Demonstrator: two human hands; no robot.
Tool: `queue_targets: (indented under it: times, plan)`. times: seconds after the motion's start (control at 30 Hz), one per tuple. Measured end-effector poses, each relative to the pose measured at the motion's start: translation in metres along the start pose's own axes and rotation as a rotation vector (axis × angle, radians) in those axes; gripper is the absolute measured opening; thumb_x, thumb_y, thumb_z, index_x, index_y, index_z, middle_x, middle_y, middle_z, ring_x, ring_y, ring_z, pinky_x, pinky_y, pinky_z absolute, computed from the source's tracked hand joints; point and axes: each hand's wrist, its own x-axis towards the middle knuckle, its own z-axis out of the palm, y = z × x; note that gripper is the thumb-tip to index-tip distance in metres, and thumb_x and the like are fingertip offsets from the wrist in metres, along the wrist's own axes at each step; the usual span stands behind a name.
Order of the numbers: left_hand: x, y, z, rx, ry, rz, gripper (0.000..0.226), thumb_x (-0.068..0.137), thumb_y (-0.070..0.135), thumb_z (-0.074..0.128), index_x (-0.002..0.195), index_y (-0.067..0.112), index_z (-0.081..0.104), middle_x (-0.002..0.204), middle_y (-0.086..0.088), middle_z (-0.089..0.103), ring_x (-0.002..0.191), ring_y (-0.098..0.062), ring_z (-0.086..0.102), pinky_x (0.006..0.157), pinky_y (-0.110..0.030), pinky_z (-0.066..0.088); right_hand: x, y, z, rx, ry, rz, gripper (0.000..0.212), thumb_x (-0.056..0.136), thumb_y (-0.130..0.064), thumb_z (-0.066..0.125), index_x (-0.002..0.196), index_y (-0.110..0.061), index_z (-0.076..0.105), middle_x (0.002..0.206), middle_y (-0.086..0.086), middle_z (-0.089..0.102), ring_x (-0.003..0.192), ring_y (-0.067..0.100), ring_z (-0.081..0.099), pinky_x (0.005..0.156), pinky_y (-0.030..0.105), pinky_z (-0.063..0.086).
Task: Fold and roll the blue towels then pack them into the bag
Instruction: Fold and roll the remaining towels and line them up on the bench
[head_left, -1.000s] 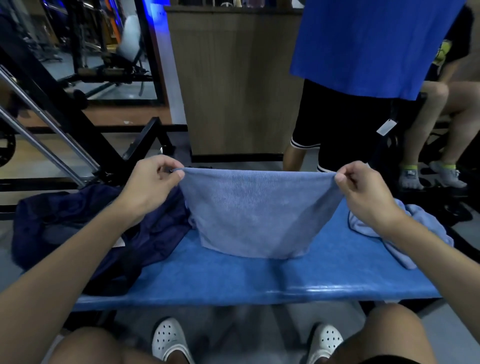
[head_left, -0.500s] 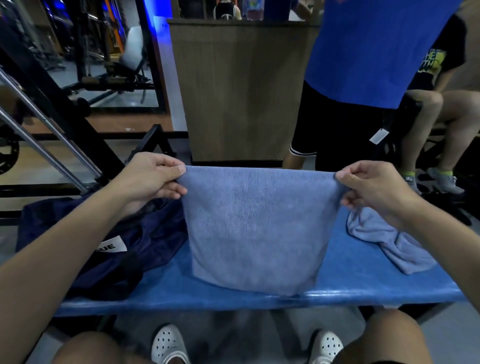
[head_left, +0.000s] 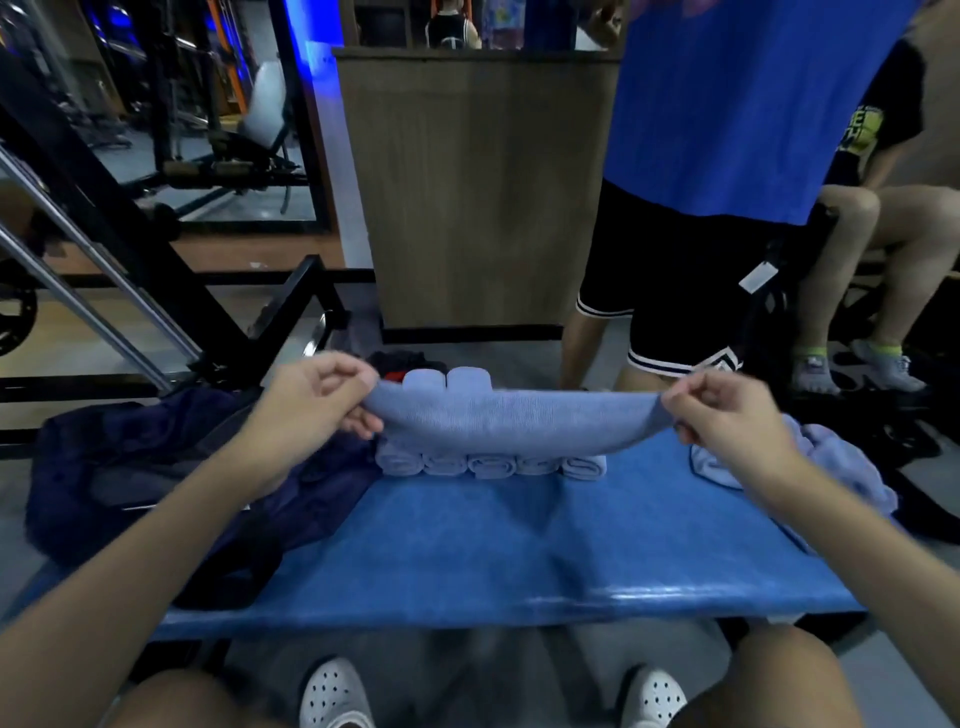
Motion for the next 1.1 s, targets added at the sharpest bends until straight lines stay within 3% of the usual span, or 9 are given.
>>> queue_targets:
  times: [0.17,0.27,0.47,0.53,0.63,0.77,0.9,1.0,1.1]
  plan:
    - [-0.026,-0.064,0.016,0.095,-0.142,-0.249,0.018,0.101,0.002,0.049,0.097,-0.009,0.063,0.063,-0.023,0.066,0.053,-0.024,0.067,0.052,-0.028,0.057,-0.029,0.061,0.013,-0.079,-0.152,0.209,0.023,0.090,0.001,0.061,0.069,-0.009,0.057,0.044,0.002,0.052,0.037,0.006,0.043,0.040,0.014,0.033]
    - [-0.042,-0.095,0.028,0.110,-0.204,-0.351,0.016,0.101,-0.003,0.046,0.095,-0.010,0.059,0.052,-0.015,0.060,0.041,-0.018,0.063,0.043,-0.025,0.053,-0.045,0.086,0.020,-0.135,-0.236,0.276,0.022,0.089,0.003,0.061,0.069,-0.005,0.058,0.042,0.001,0.052,0.035,0.006,0.042,0.041,0.014,0.034]
    - [-0.048,-0.127,0.032,0.366,-0.381,-0.371,0.023,0.102,0.010,0.049,0.085,0.003,0.063,0.053,-0.006,0.063,0.039,-0.018,0.060,0.036,-0.024,0.045,-0.059,0.123,0.023,-0.270,-0.346,0.294,0.027,0.084,0.007,0.062,0.062,-0.008,0.058,0.050,-0.003,0.055,0.047,0.004,0.045,0.050,0.016,0.035]
    - [-0.043,-0.139,0.032,0.531,-0.446,-0.287,0.031,0.101,0.025,0.053,0.075,0.015,0.066,0.067,-0.004,0.070,0.046,-0.017,0.061,0.042,-0.026,0.048,-0.060,0.133,0.024,-0.352,-0.429,0.290,0.031,0.085,0.004,0.063,0.060,-0.013,0.059,0.057,0.002,0.056,0.057,0.011,0.048,0.058,0.026,0.039]
    - [-0.044,-0.159,0.039,0.661,-0.435,-0.169,0.042,0.091,0.056,0.053,0.077,0.020,0.070,0.082,0.006,0.073,0.077,-0.010,0.069,0.078,-0.033,0.055,-0.062,0.148,0.035,-0.465,-0.507,0.222,0.020,0.089,-0.014,0.064,0.070,-0.017,0.068,0.071,-0.004,0.068,0.071,0.012,0.059,0.074,0.030,0.046]
    - [-0.048,-0.183,0.057,0.801,-0.508,-0.037,0.050,0.091,0.055,0.037,0.085,0.015,0.065,0.091,0.005,0.066,0.088,-0.014,0.062,0.082,-0.042,0.052,-0.063,0.157,0.055,-0.654,-0.605,0.101,0.026,0.083,-0.040,0.051,0.090,-0.022,0.067,0.084,-0.007,0.064,0.079,0.014,0.059,0.078,0.034,0.048]
    - [-0.031,-0.188,0.060,0.742,-0.364,-0.066,0.013,0.091,0.033,0.056,0.082,0.026,0.064,0.083,0.012,0.066,0.079,-0.008,0.063,0.077,-0.039,0.053,-0.048,0.162,0.070,-0.766,-0.505,0.076,0.011,0.090,-0.027,0.057,0.083,-0.022,0.062,0.079,-0.009,0.061,0.078,0.018,0.057,0.077,0.036,0.046]
    - [-0.014,-0.194,0.063,0.689,-0.197,-0.050,0.012,0.090,0.018,0.066,0.087,0.029,0.068,0.087,0.014,0.061,0.086,-0.010,0.060,0.082,-0.038,0.052,-0.033,0.164,0.081,-0.753,-0.337,0.049,0.007,0.089,-0.024,0.060,0.083,-0.022,0.063,0.082,-0.007,0.060,0.082,0.021,0.056,0.077,0.038,0.046]
    - [0.002,-0.205,0.065,0.687,-0.093,-0.081,0.020,0.092,0.024,0.067,0.110,0.017,0.067,0.105,0.006,0.059,0.099,-0.016,0.058,0.091,-0.039,0.049,-0.019,0.173,0.090,-0.663,-0.193,0.095,0.007,0.089,-0.021,0.062,0.093,-0.015,0.063,0.088,0.001,0.059,0.085,0.026,0.055,0.078,0.043,0.049]
